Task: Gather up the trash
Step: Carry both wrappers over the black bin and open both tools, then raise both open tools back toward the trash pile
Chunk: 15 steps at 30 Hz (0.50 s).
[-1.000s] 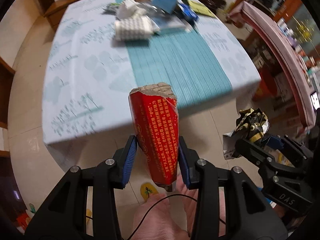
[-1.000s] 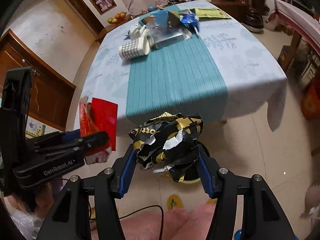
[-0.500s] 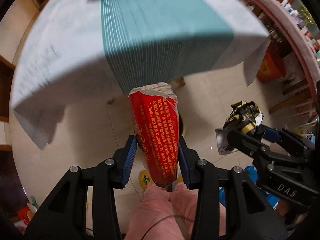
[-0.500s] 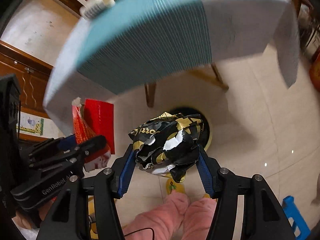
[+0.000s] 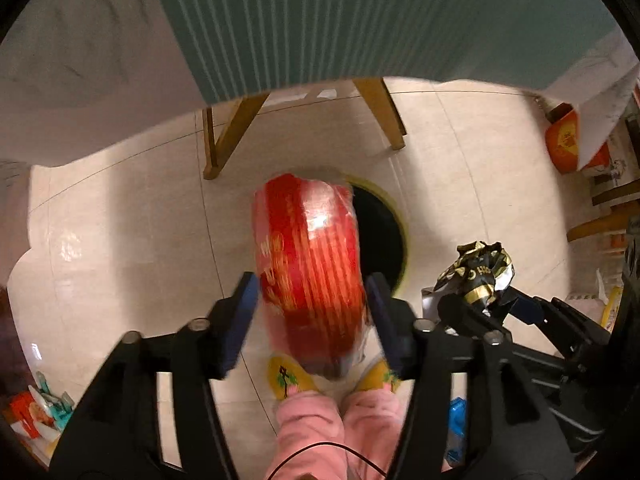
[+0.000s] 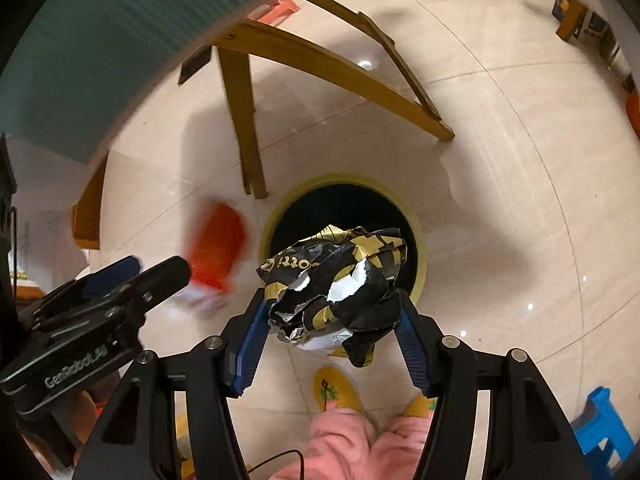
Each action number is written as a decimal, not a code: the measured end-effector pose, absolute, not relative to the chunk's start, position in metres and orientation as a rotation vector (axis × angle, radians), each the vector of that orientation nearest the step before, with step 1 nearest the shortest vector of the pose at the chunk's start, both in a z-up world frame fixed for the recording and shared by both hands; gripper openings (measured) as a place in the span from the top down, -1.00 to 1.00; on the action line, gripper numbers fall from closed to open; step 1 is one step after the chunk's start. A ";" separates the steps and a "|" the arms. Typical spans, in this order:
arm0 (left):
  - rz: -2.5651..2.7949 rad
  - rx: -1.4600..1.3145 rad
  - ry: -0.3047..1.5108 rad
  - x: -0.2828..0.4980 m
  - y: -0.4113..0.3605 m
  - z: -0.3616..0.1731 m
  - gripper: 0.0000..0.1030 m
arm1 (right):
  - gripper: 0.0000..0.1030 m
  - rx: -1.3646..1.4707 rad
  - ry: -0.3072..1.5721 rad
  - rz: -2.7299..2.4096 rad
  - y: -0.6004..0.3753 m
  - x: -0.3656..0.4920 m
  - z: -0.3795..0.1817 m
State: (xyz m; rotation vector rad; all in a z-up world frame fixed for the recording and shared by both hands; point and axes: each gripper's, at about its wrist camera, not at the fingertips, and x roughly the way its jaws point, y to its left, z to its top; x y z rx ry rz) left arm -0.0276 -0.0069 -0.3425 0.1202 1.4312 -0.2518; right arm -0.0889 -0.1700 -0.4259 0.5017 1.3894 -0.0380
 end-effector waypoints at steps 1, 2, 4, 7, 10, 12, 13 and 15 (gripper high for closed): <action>-0.239 0.130 1.424 -0.026 -0.005 -0.350 -0.31 | -0.18 0.499 1.392 -0.040 -0.168 -0.085 -0.430; -0.233 0.133 1.424 -0.025 -0.003 -0.355 -0.44 | -0.18 0.495 1.393 -0.038 -0.167 -0.084 -0.433; -0.227 0.128 1.431 -0.020 0.001 -0.364 -0.57 | -0.20 0.482 1.393 -0.033 -0.162 -0.083 -0.439; -0.214 0.130 1.423 -0.013 0.007 -0.370 -0.58 | -0.22 0.481 1.391 -0.023 -0.154 -0.079 -0.443; -0.212 0.134 1.409 -0.013 0.015 -0.369 -0.59 | -0.29 0.483 1.374 -0.019 -0.149 -0.076 -0.441; -0.207 0.133 1.403 -0.017 0.021 -0.366 -0.59 | -0.40 0.487 1.363 -0.013 -0.145 -0.071 -0.440; -0.202 0.129 1.399 -0.019 0.024 -0.364 -0.59 | -0.47 0.489 1.359 -0.008 -0.144 -0.069 -0.440; -0.191 0.117 1.397 -0.017 0.032 -0.360 -0.59 | -0.55 0.484 1.345 -0.004 -0.139 -0.064 -0.435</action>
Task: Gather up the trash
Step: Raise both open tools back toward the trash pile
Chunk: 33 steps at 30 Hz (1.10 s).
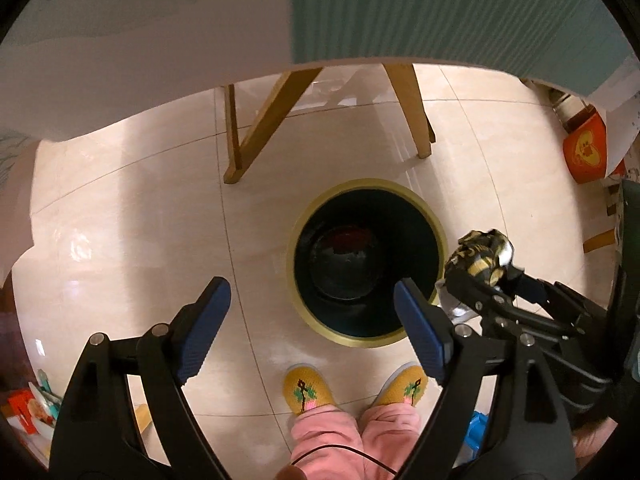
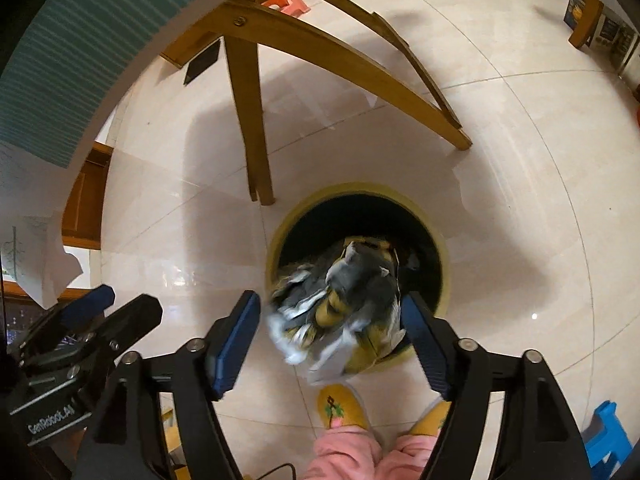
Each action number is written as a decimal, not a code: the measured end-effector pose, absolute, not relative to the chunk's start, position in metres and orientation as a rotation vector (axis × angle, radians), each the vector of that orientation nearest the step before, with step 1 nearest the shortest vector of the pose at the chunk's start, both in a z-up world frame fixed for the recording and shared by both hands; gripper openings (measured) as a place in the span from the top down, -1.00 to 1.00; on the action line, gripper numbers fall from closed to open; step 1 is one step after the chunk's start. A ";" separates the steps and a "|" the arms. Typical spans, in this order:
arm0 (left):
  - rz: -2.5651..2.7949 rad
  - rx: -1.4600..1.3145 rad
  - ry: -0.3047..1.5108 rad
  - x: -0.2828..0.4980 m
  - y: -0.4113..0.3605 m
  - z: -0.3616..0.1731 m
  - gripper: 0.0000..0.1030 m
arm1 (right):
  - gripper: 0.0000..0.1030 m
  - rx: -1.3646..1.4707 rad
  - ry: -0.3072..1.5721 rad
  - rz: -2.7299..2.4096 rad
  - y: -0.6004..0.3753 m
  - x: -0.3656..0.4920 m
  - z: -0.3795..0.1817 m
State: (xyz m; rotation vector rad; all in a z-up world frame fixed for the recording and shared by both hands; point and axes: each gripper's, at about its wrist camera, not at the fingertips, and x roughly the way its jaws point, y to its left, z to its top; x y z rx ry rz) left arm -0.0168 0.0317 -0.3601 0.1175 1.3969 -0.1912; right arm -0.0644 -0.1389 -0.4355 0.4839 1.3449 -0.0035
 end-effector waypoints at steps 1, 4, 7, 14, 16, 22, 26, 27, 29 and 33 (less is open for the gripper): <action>-0.185 0.108 1.393 -0.017 0.034 -0.357 -0.59 | -0.61 0.476 1.338 -0.003 -0.137 -0.063 -0.432; -0.171 0.083 1.381 -0.019 0.044 -0.348 -0.59 | -0.66 0.466 1.332 -0.006 -0.135 -0.060 -0.424; -0.163 0.063 1.371 -0.020 0.051 -0.335 -0.59 | -0.66 0.466 1.328 -0.009 -0.132 -0.061 -0.413; -0.152 0.032 1.349 -0.025 0.056 -0.298 -0.59 | -0.66 0.434 1.314 -0.019 -0.131 -0.073 -0.356; -0.151 0.030 1.342 -0.027 0.055 -0.284 -0.59 | -0.66 0.428 1.315 -0.019 -0.131 -0.077 -0.337; -0.153 0.023 1.304 -0.035 0.051 -0.228 -0.59 | -0.67 0.407 1.307 -0.025 -0.135 -0.091 -0.266; -0.156 0.035 1.267 -0.042 0.051 -0.182 -0.59 | -0.66 0.358 1.284 0.018 -0.131 -0.105 -0.207; -0.157 0.036 1.261 -0.044 0.052 -0.171 -0.59 | -0.66 0.347 1.275 0.029 -0.131 -0.108 -0.191; -0.156 0.034 1.248 -0.049 0.054 -0.147 -0.59 | -0.66 0.337 1.255 0.051 -0.132 -0.116 -0.168; -0.161 0.052 1.229 -0.060 0.053 -0.099 -0.59 | -0.67 0.322 1.195 0.097 -0.135 -0.122 -0.112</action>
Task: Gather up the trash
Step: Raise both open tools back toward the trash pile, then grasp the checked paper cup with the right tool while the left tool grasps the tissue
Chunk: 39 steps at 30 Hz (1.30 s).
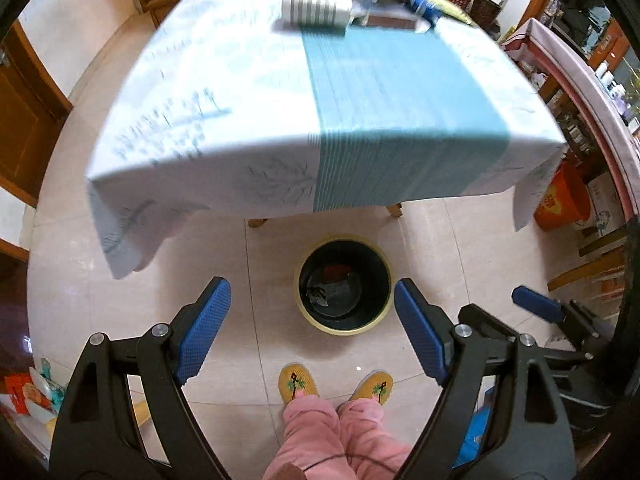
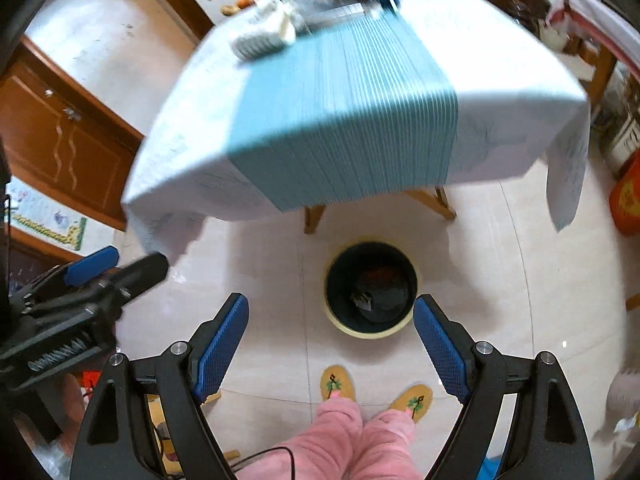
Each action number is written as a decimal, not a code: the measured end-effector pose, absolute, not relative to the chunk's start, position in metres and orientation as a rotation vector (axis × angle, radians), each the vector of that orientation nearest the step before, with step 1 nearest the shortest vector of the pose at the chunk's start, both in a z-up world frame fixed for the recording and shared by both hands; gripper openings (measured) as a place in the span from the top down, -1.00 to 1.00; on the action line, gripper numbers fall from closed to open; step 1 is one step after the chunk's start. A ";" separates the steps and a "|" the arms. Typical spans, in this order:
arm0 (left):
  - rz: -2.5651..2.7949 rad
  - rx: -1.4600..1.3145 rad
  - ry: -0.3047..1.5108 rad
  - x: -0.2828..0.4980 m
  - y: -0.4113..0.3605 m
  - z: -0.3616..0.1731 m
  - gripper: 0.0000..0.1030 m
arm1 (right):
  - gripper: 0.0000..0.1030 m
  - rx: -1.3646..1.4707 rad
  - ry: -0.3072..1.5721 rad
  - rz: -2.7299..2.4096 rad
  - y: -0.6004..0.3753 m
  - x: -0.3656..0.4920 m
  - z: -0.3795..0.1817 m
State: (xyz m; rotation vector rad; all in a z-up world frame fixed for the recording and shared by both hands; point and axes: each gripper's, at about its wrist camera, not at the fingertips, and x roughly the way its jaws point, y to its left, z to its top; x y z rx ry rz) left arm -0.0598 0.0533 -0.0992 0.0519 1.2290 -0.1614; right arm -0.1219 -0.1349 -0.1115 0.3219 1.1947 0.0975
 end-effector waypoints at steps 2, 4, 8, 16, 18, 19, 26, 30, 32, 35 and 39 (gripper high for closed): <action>-0.161 0.087 1.226 -0.063 0.051 -0.079 -0.59 | -0.67 0.315 1.150 0.115 -0.138 -0.125 -0.086; -0.160 0.112 1.207 -0.069 0.050 -0.056 -0.59 | -0.67 0.307 1.094 0.129 -0.139 -0.128 -0.059; -0.157 0.134 1.146 -0.077 0.043 -0.009 -0.59 | -0.68 0.283 1.006 0.151 -0.144 -0.129 -0.014; -0.118 0.122 1.075 -0.071 0.039 0.059 -0.59 | -0.69 0.235 0.885 0.170 -0.156 -0.120 0.046; -0.124 0.123 1.077 -0.067 0.034 0.067 -0.59 | -0.69 0.232 0.862 0.166 -0.163 -0.113 0.057; -0.125 0.128 1.076 -0.064 0.032 0.072 -0.59 | -0.69 0.232 0.855 0.163 -0.166 -0.111 0.061; -0.142 0.206 1.053 -0.042 0.018 0.095 -0.59 | -0.69 0.266 0.844 0.130 -0.182 -0.083 0.073; -0.150 0.262 1.032 -0.019 0.018 0.105 -0.59 | -0.68 0.310 0.875 0.107 -0.186 -0.059 0.061; -0.161 0.285 1.020 -0.002 0.021 0.107 -0.59 | -0.60 0.325 0.889 0.101 -0.185 -0.042 0.050; -0.190 0.307 1.009 0.027 0.024 0.104 -0.59 | -0.50 0.368 0.913 0.083 -0.180 -0.012 0.032; -0.261 0.315 1.018 0.079 0.035 0.086 -0.59 | -0.50 0.475 0.946 0.023 -0.166 0.046 0.005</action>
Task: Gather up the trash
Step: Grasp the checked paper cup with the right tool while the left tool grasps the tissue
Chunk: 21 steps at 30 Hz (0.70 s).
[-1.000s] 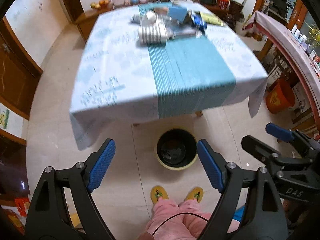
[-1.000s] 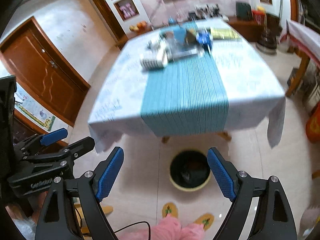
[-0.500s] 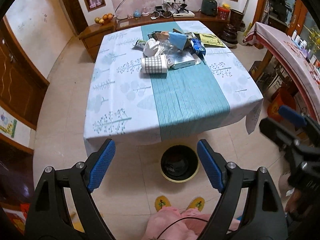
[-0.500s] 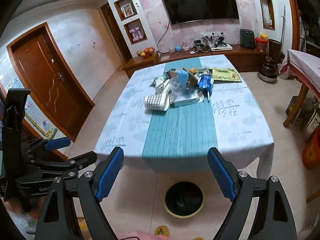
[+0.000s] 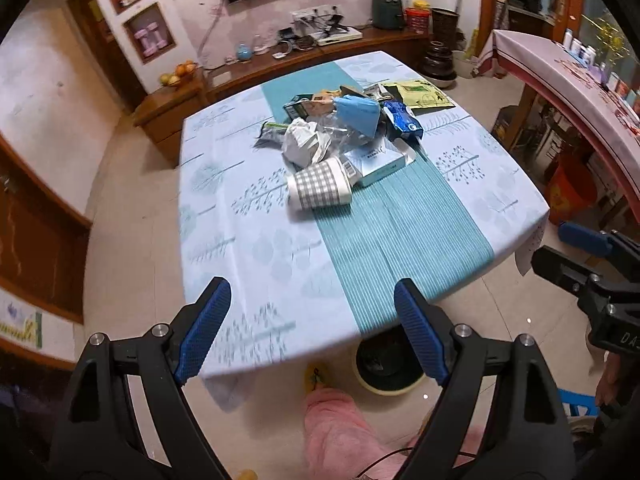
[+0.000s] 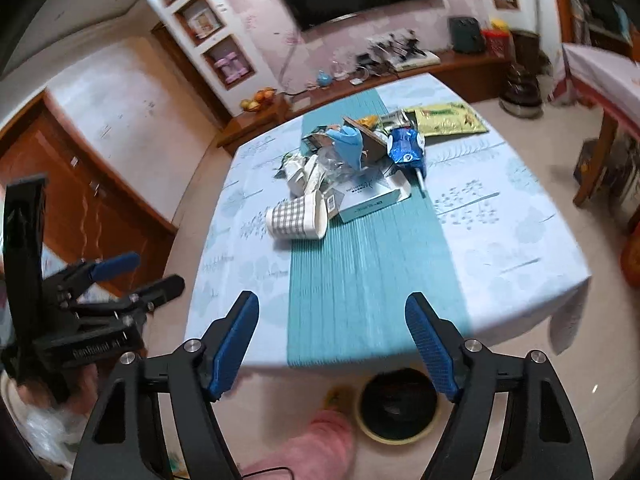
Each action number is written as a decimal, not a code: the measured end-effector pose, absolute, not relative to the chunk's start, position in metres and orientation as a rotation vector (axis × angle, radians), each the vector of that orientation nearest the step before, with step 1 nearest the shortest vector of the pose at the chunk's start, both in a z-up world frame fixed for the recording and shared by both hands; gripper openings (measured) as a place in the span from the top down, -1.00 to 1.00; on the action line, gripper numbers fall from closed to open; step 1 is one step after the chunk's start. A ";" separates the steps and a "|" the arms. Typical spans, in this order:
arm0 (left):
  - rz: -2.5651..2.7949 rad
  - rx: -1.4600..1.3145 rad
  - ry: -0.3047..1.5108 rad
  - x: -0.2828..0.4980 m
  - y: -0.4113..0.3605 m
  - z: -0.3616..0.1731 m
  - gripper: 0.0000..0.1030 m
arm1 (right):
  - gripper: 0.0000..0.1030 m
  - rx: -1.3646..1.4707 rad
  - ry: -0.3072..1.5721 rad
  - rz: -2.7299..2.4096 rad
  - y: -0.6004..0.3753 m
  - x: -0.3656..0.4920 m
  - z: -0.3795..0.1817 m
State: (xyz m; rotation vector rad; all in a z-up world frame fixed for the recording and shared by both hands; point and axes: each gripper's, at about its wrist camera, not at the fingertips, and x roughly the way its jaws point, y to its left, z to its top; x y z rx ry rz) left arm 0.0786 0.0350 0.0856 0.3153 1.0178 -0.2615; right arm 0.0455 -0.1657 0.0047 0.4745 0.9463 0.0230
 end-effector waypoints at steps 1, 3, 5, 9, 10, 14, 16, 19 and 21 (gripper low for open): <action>-0.283 0.319 1.022 0.092 0.038 0.080 -0.59 | -0.50 0.499 0.953 0.013 -0.161 0.058 -0.002; -0.328 0.334 1.034 0.125 0.046 0.066 -0.59 | -0.50 0.562 0.974 -0.026 -0.150 0.086 -0.018; -0.369 0.345 1.055 0.160 0.057 0.052 -0.59 | -0.50 0.629 1.006 -0.062 -0.138 0.114 -0.039; -0.434 0.369 1.092 0.222 0.075 0.025 -0.54 | -0.50 0.764 1.025 -0.139 -0.120 0.155 -0.079; -0.449 0.379 1.098 0.235 0.078 0.019 -0.50 | -0.50 0.800 1.030 -0.158 -0.117 0.163 -0.090; -0.511 0.404 1.131 0.286 0.086 -0.011 -0.43 | -0.50 0.923 1.039 -0.208 -0.109 0.191 -0.128; -0.527 0.408 1.140 0.307 0.088 -0.028 -0.42 | -0.50 0.959 1.038 -0.225 -0.103 0.204 -0.143; -0.541 0.393 1.168 0.329 0.085 -0.050 -0.27 | -0.50 1.015 1.019 -0.255 -0.100 0.221 -0.161; -0.554 0.370 1.191 0.346 0.084 -0.063 -0.20 | -0.50 1.058 1.002 -0.277 -0.099 0.231 -0.170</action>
